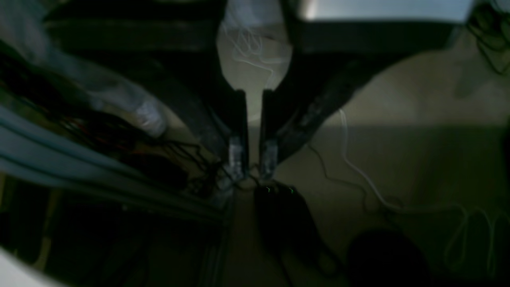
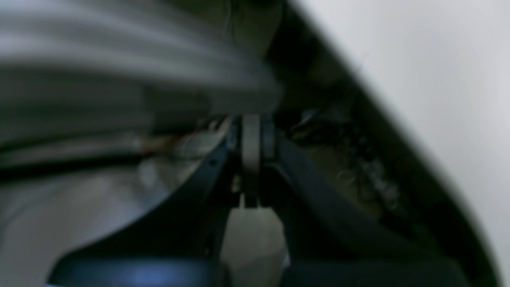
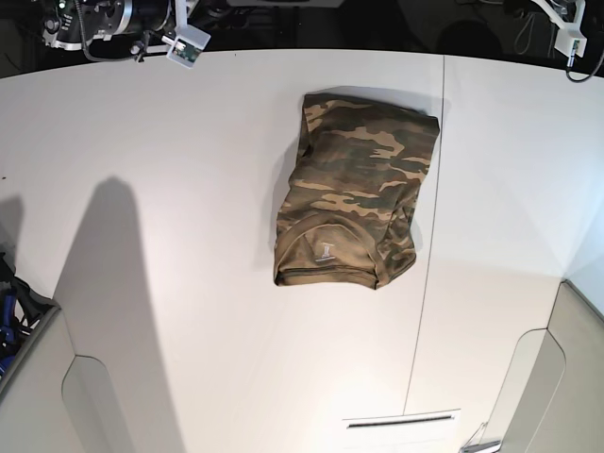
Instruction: Fold the T-shirt properly
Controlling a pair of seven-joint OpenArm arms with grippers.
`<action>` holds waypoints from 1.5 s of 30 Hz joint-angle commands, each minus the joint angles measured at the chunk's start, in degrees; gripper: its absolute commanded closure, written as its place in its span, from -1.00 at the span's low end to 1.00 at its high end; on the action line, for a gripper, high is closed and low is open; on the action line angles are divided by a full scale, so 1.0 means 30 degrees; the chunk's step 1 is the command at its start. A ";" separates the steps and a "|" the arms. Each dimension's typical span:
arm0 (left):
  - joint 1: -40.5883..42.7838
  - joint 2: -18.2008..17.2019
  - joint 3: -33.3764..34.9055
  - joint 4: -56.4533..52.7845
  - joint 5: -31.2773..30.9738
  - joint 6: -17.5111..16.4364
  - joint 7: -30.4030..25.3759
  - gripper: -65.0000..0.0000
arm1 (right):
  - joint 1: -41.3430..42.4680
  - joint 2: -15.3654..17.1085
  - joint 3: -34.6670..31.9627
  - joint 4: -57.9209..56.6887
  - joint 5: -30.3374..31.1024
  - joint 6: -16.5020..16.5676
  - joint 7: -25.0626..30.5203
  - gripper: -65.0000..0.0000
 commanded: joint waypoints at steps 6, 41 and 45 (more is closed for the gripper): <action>0.0721 0.0780 0.0248 0.0160 0.0350 -0.0259 -0.0328 0.83 | -0.2127 0.1916 0.0044 0.0036 0.0372 -0.0051 -0.0051 1.00; -0.7839 -0.1158 1.6050 -1.6990 0.8947 0.5523 -0.7060 0.83 | 0.4758 -0.3111 0.0058 -2.0881 -0.6470 -0.4583 0.1763 1.00; -0.8575 -0.0940 1.6050 -1.7857 0.8954 0.5508 -0.7140 0.83 | 0.5304 -0.3388 0.0080 -2.1114 -0.6477 -0.4561 0.2535 1.00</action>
